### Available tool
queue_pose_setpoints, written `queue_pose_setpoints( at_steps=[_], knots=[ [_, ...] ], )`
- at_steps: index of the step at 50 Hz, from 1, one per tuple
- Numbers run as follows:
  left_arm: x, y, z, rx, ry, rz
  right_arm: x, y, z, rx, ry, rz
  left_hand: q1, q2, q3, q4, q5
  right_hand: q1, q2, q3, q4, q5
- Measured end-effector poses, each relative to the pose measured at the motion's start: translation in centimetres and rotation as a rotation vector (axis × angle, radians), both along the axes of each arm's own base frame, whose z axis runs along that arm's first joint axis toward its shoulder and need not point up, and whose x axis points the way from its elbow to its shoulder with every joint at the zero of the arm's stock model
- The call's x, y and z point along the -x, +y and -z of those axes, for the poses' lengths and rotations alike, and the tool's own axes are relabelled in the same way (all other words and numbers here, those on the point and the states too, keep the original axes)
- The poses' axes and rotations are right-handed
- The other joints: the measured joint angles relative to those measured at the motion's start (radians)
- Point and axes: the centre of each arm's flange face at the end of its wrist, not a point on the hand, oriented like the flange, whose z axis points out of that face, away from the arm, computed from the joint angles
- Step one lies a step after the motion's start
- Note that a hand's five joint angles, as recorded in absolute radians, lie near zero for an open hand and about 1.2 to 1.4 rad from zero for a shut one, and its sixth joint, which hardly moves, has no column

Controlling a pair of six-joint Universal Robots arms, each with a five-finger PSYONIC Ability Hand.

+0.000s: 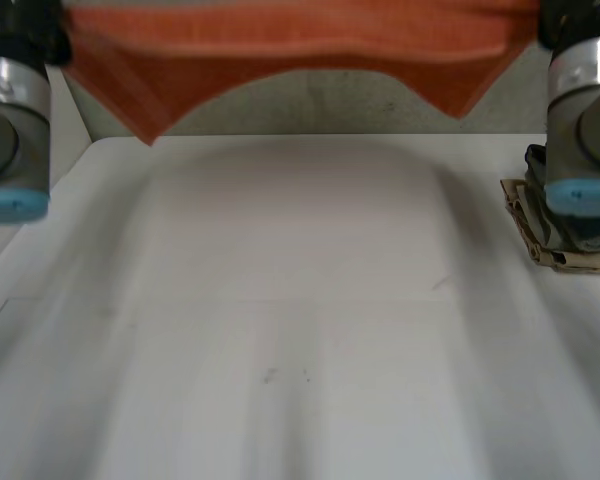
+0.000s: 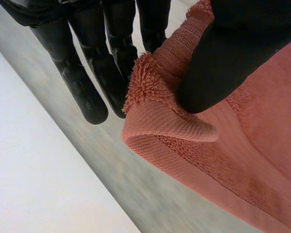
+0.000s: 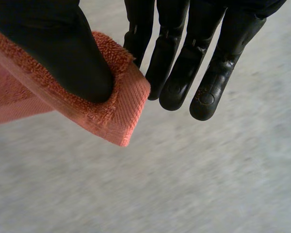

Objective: Fold the laundry.

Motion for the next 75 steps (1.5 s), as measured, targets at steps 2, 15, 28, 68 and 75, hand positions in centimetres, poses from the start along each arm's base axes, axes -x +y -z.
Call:
queue_pose_setpoints(
  at_steps=[2,15,28,68,75],
  knots=[
    [0.1,0.2,2.2,-0.064,-0.017,0.008,0.0,0.0,1.8,-0.062,0.010,-0.004,0.000,0.000,0.000,0.000,0.000,0.000,0.000,0.000,0.000,0.000],
    [0.2,3.9,15.4,-0.473,-0.115,0.056,1.2,2.1,14.7,-0.637,0.109,-0.003,0.000,0.001,0.000,0.000,0.000,0.000,0.000,0.000,0.000,0.000],
    [-3.6,16.7,15.3,-0.903,-0.396,0.016,7.7,11.6,16.2,-1.188,0.373,0.094,0.000,0.001,0.000,0.000,0.000,0.000,0.000,0.000,0.000,0.000],
    [0.0,4.8,19.2,-0.703,-0.364,-0.151,0.9,-0.5,19.2,-0.678,0.243,0.071,0.000,0.001,0.000,0.000,0.000,0.000,0.000,0.000,0.000,0.001],
    [0.5,4.6,19.3,-0.671,-0.356,-0.140,0.4,-2.1,20.5,-0.655,0.238,0.082,-0.376,-0.365,-0.358,-0.369,-0.326,-0.558,-0.624,-0.595,-0.598,-0.558]
  ],
)
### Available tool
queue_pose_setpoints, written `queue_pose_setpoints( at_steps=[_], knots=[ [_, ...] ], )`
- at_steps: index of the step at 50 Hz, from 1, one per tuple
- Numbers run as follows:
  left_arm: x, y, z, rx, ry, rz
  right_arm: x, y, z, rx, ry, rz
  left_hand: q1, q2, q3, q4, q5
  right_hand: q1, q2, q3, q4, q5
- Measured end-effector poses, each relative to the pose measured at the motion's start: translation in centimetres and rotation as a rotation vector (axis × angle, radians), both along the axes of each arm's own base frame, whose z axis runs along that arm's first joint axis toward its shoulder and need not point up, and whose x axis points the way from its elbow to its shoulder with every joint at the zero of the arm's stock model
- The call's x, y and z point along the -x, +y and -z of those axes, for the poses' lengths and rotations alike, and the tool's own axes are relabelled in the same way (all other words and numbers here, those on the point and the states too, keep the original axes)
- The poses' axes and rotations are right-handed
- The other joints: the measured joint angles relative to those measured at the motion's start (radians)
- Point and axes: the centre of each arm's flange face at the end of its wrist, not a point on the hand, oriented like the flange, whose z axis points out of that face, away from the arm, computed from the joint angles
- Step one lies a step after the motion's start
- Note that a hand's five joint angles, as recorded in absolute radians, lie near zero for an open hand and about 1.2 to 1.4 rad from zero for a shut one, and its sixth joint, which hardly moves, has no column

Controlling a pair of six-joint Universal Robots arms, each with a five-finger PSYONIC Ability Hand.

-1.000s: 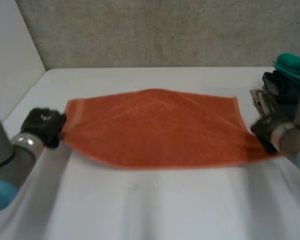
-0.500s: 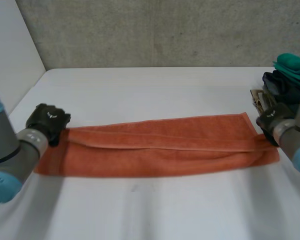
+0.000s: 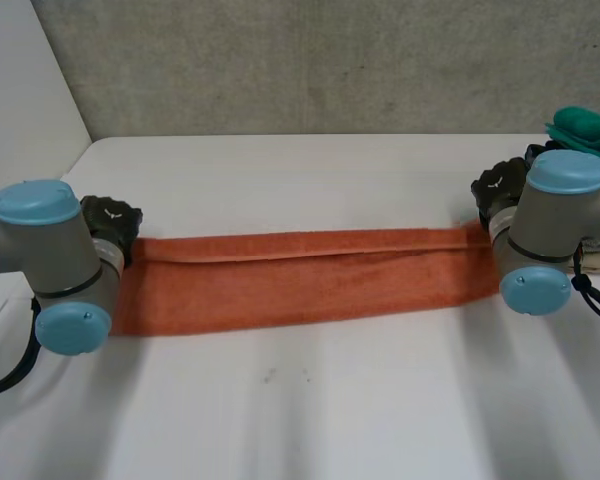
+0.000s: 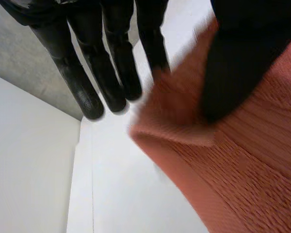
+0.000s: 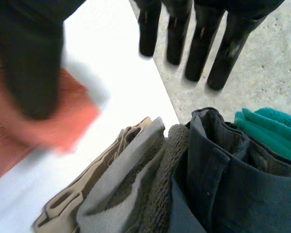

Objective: Fold the laundry.

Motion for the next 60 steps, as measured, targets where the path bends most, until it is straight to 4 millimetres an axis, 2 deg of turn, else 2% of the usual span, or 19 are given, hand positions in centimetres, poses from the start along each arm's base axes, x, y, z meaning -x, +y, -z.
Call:
queue_pose_setpoints(
  at_steps=[1,2,3,5,10,12,13,17,20,24,29,36,43,50,54,56,57,58,60],
  knots=[
    [0.1,0.0,-0.1,0.007,0.002,0.002,-0.1,-0.1,0.0,0.003,-0.001,0.001,-0.160,-0.161,-0.158,-0.142,-0.139,-0.081,-0.103,-0.122,-0.100,-0.100],
    [0.1,0.0,-0.1,0.012,0.003,0.004,-0.1,-0.1,0.1,0.006,-0.004,0.002,-0.160,-0.161,-0.158,-0.142,-0.139,-0.081,-0.103,-0.122,-0.100,-0.100],
    [0.4,-0.1,-0.3,0.033,0.010,0.010,-0.3,-0.4,0.0,0.022,-0.017,0.005,-0.516,-0.489,-0.482,-0.495,-0.481,-0.194,-0.277,-0.301,-0.294,-0.292],
    [0.7,-0.2,-0.7,0.064,0.019,0.016,-0.6,-0.6,-0.5,0.056,-0.053,0.009,-0.576,-0.602,-0.594,-0.603,-0.583,-0.217,-0.334,-0.372,-0.355,-0.365],
    [0.9,-0.3,-1.9,0.114,0.033,0.024,-0.9,-0.6,-2.2,0.118,-0.135,0.012,-0.576,-0.624,-0.619,-0.627,-0.602,-0.217,-0.334,-0.372,-0.355,-0.365],
    [0.9,-0.1,-2.7,0.136,0.040,0.028,-0.8,-0.3,-3.8,0.149,-0.189,0.009,-0.576,-0.624,-0.619,-0.627,-0.602,-0.217,-0.334,-0.372,-0.355,-0.365],
    [0.8,0.3,-3.6,0.152,0.045,0.033,-0.7,0.3,-5.5,0.175,-0.242,0.002,-0.576,-0.624,-0.619,-0.627,-0.602,-0.217,-0.334,-0.372,-0.355,-0.365],
    [0.7,1.2,-4.5,0.159,0.048,0.057,-0.6,1.6,-8.0,0.190,-0.318,-0.045,-0.576,-0.624,-0.619,-0.627,-0.602,-0.217,-0.334,-0.372,-0.355,-0.365],
    [0.8,2.3,-4.6,0.145,0.050,0.101,-0.7,2.9,-9.1,0.167,-0.348,-0.110,-0.576,-0.624,-0.619,-0.627,-0.602,-0.217,-0.334,-0.372,-0.355,-0.365],
    [0.9,2.8,-4.3,0.127,0.051,0.130,-0.8,3.6,-9.0,0.128,-0.350,-0.148,-0.576,-0.624,-0.619,-0.627,-0.602,-0.217,-0.334,-0.372,-0.355,-0.365],
    [0.8,3.7,-2.8,0.069,0.048,0.170,-0.5,4.6,-6.7,0.008,-0.323,-0.166,-0.576,-0.624,-0.619,-0.627,-0.602,-0.217,-0.334,-0.372,-0.355,-0.365],
    [0.3,4.6,-1.5,0.019,0.042,0.164,2.2,5.4,-3.3,-0.111,-0.291,-0.079,-0.576,-0.624,-0.619,-0.627,-0.602,-0.213,-0.329,-0.365,-0.352,-0.361],
    [-0.1,5.7,-1.4,0.003,0.041,0.161,4.3,7.0,-1.3,-0.204,-0.275,-0.071,-0.576,-0.624,-0.619,-0.627,-0.602,-0.123,-0.218,-0.240,-0.249,-0.265],
    [0.0,6.2,-1.3,-0.003,0.042,0.165,5.3,7.3,0.0,-0.244,-0.251,-0.108,-0.576,-0.624,-0.619,-0.627,-0.602,-0.090,-0.194,-0.208,-0.215,-0.231],
    [0.1,6.3,-1.1,-0.008,0.040,0.169,5.6,6.6,1.6,-0.257,-0.202,-0.125,-0.576,-0.624,-0.619,-0.627,-0.602,0.022,-0.049,-0.077,-0.082,-0.114],
    [0.1,6.3,-1.0,-0.011,0.040,0.171,5.8,6.1,2.4,-0.255,-0.178,-0.125,-0.576,-0.624,-0.619,-0.627,-0.602,0.273,0.259,0.203,0.194,0.156],
    [0.2,6.3,-1.0,-0.011,0.040,0.171,5.8,6.0,2.5,-0.254,-0.175,-0.124,-0.576,-0.624,-0.619,-0.627,-0.602,0.356,0.338,0.278,0.290,0.247],
    [0.2,6.3,-1.0,-0.012,0.039,0.171,6.0,5.6,2.8,-0.246,-0.166,-0.116,-0.576,-0.624,-0.619,-0.627,-0.602,0.502,0.545,0.301,0.486,0.442],
    [0.1,6.3,-1.0,-0.012,0.039,0.171,6.4,5.2,2.9,-0.234,-0.159,-0.103,-0.576,-0.624,-0.619,-0.627,-0.602,0.547,0.604,0.300,0.555,0.511]
  ],
)
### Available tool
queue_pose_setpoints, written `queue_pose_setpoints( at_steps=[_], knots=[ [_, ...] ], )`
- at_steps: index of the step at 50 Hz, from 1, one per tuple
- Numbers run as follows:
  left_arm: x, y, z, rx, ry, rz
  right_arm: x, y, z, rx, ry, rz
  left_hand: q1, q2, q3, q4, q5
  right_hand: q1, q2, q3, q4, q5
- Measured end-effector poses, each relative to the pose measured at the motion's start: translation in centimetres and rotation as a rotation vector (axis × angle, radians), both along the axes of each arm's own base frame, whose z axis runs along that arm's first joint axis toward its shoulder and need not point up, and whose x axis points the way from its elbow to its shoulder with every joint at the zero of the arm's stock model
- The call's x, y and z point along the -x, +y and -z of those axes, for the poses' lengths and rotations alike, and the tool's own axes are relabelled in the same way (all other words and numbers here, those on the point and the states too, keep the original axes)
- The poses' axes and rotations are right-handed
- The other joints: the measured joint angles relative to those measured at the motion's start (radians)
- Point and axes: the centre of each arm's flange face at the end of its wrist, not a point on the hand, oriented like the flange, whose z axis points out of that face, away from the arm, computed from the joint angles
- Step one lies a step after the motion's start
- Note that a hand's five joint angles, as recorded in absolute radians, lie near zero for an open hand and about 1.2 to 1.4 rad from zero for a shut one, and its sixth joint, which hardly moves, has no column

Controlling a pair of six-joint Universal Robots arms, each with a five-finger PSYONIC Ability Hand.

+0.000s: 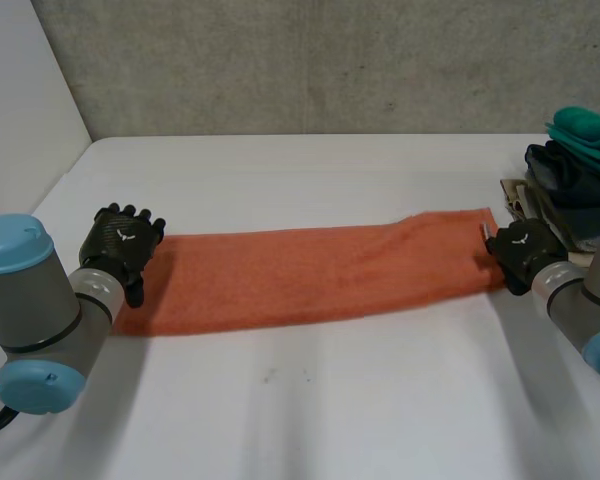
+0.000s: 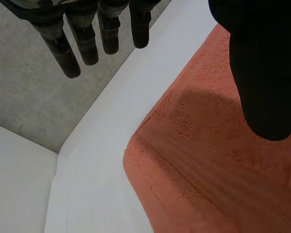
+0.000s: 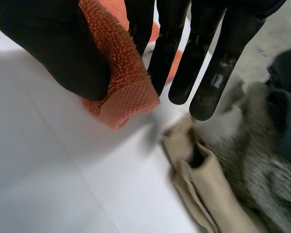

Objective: Fold the laundry.

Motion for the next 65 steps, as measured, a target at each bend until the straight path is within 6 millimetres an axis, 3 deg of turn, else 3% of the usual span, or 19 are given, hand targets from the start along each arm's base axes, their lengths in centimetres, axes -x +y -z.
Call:
queue_pose_setpoints(
  at_steps=[11,21,24,26,31,32,33,34,36,38,41,45,48,52,53,54,55,60,65],
  knots=[
    [-0.2,0.0,-1.3,0.033,0.008,-0.006,2.8,-1.0,-2.6,0.103,0.051,0.149,0.000,0.000,0.000,0.000,0.000,0.007,0.019,0.000,0.038,0.028],
    [-0.7,0.5,-2.6,0.060,0.015,-0.020,3.4,-0.9,-4.2,0.170,0.179,0.177,0.000,0.000,0.000,0.000,0.000,0.011,0.019,0.000,0.041,0.028],
    [-1.2,0.6,-3.2,0.074,0.020,-0.035,1.1,-0.7,-5.6,0.247,0.178,0.112,0.000,0.000,0.000,0.000,0.000,0.012,0.019,0.000,0.042,0.028],
    [-2.0,0.4,-4.0,0.091,0.031,-0.060,-3.1,0.3,-7.4,0.353,0.136,-0.012,0.000,0.000,0.000,0.000,0.000,0.012,0.019,0.000,0.042,0.028],
    [-3.5,0.1,-5.3,0.117,0.087,-0.114,-9.9,3.3,-9.4,0.485,0.053,-0.226,0.000,0.000,0.000,0.000,0.000,0.019,0.019,0.000,0.042,0.036],
    [-4.2,0.0,-5.8,0.125,0.119,-0.136,-12.5,4.7,-9.8,0.526,0.021,-0.313,0.000,0.000,0.000,0.000,0.000,0.019,0.019,0.000,0.042,0.036],
    [-4.2,0.0,-5.8,0.125,0.119,-0.136,-12.5,4.7,-9.8,0.526,0.021,-0.313,0.000,0.000,0.000,0.000,0.000,0.019,0.019,0.000,0.042,0.036],
    [-4.8,0.0,-6.4,0.132,0.160,-0.159,-15.6,6.7,-10.1,0.567,-0.018,-0.427,0.000,0.000,0.000,0.000,0.000,0.019,0.019,0.000,0.042,0.036],
    [-5.6,-0.1,-7.0,0.139,0.217,-0.188,-19.6,9.6,-10.0,0.608,-0.068,-0.577,0.000,0.000,0.000,0.000,0.000,0.019,0.019,0.000,0.042,0.037],
    [-6.0,-0.1,-7.2,0.141,0.254,-0.203,-21.7,11.3,-9.7,0.623,-0.093,-0.655,0.000,0.000,0.000,0.000,0.000,0.019,0.019,0.000,0.042,0.036],
    [-6.5,0.0,-7.4,0.138,0.298,-0.220,-26.7,15.5,-8.1,0.638,-0.153,-0.849,0.000,0.000,0.000,0.000,0.000,0.019,0.019,0.000,0.042,0.036],
    [-6.6,0.2,-7.2,0.128,0.316,-0.227,-30.5,18.9,-5.2,0.613,-0.200,-0.988,0.000,0.000,0.000,0.000,0.000,0.019,0.019,0.000,0.042,0.036],
    [-6.6,0.2,-7.0,0.122,0.315,-0.227,-32.0,20.4,-3.3,0.581,-0.223,-1.041,0.000,0.000,0.000,0.000,0.000,-0.030,-0.048,0.077,-0.032,-0.017],
    [-6.3,0.3,-6.8,0.116,0.312,-0.221,-33.0,21.6,-1.7,0.537,-0.249,-1.063,0.000,0.000,0.000,0.000,0.000,-0.579,-0.659,-0.418,-0.610,-0.570],
    [-6.3,0.3,-6.9,0.117,0.312,-0.218,-33.0,21.6,-1.8,0.532,-0.256,-1.057,0.000,0.000,0.000,0.000,0.000,-0.579,-0.659,-0.418,-0.610,-0.570],
    [-6.2,0.3,-6.9,0.118,0.311,-0.216,-33.0,21.6,-2.3,0.527,-0.267,-1.043,0.000,0.000,0.000,0.000,0.000,-0.754,-0.903,-0.644,-0.880,-0.836],
    [-6.1,0.3,-6.9,0.120,0.311,-0.213,-32.9,21.5,-2.7,0.523,-0.278,-1.030,0.000,0.000,0.000,0.000,0.000,-0.766,-0.934,-0.670,-0.907,-0.865],
    [-5.6,0.3,-7.3,0.132,0.315,-0.194,-31.4,20.1,-5.7,0.480,-0.355,-0.909,0.000,0.000,0.000,0.000,0.000,-0.766,-0.940,-0.675,-0.912,-0.879],
    [-3.4,0.9,-7.6,0.130,0.324,-0.103,-27.1,17.0,-9.4,0.333,-0.493,-0.669,0.000,0.000,0.000,0.000,0.000,-0.766,-0.940,-0.675,-0.912,-0.879]
  ],
)
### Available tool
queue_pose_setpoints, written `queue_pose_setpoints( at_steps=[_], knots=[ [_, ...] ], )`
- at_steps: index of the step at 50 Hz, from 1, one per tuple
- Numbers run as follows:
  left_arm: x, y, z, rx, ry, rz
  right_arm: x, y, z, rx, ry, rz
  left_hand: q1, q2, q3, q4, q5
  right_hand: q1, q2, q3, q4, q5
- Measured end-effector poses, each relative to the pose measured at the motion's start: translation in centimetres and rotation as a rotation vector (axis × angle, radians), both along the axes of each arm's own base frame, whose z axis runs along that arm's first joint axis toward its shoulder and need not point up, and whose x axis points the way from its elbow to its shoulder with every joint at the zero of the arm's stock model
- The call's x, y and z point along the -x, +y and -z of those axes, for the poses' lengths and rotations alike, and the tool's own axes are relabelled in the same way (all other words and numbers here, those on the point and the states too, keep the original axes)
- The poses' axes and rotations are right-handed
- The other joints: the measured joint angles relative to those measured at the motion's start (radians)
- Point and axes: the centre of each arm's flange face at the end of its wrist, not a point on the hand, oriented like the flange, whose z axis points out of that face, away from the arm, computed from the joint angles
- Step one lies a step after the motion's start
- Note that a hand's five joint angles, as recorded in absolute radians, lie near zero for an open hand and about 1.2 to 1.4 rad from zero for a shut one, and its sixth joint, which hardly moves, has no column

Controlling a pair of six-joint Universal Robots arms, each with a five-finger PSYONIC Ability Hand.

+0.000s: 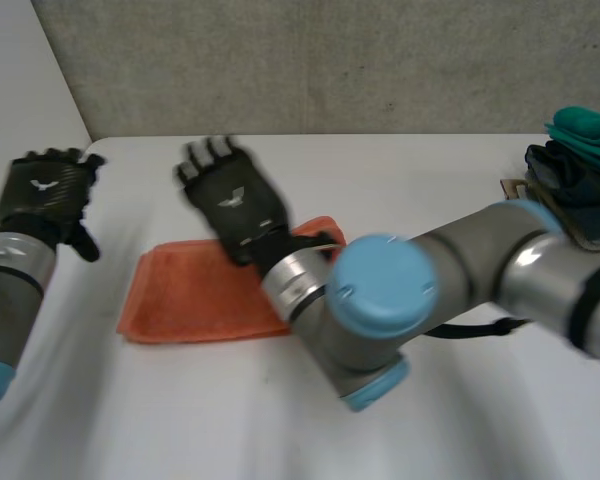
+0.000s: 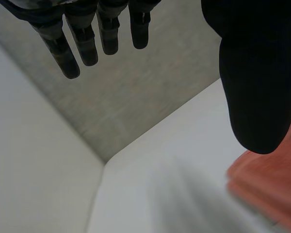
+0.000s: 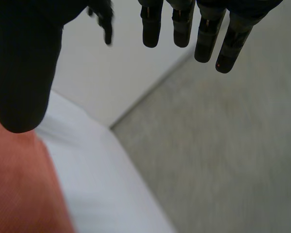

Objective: Fold the laundry.

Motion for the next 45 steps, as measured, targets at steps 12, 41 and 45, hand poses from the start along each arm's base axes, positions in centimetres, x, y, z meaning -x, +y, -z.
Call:
queue_pose_setpoints(
  at_steps=[12,41,45],
  knots=[
    [6.6,2.5,2.8,-0.070,-0.021,0.244,8.5,-3.3,4.4,-0.514,0.183,0.250,0.002,0.000,0.000,0.000,0.000,0.000,0.000,0.000,0.000,0.000],
    [7.0,2.8,3.7,-0.094,-0.028,0.251,19.0,-6.3,5.0,-0.397,0.380,0.573,0.002,0.000,0.000,0.000,0.000,0.748,0.952,0.969,0.950,0.915],
    [7.2,3.1,3.6,-0.094,-0.028,0.258,21.6,-6.6,5.3,-0.347,0.503,0.634,0.002,0.000,0.000,0.000,0.000,0.748,0.953,0.969,0.950,0.915]
  ],
)
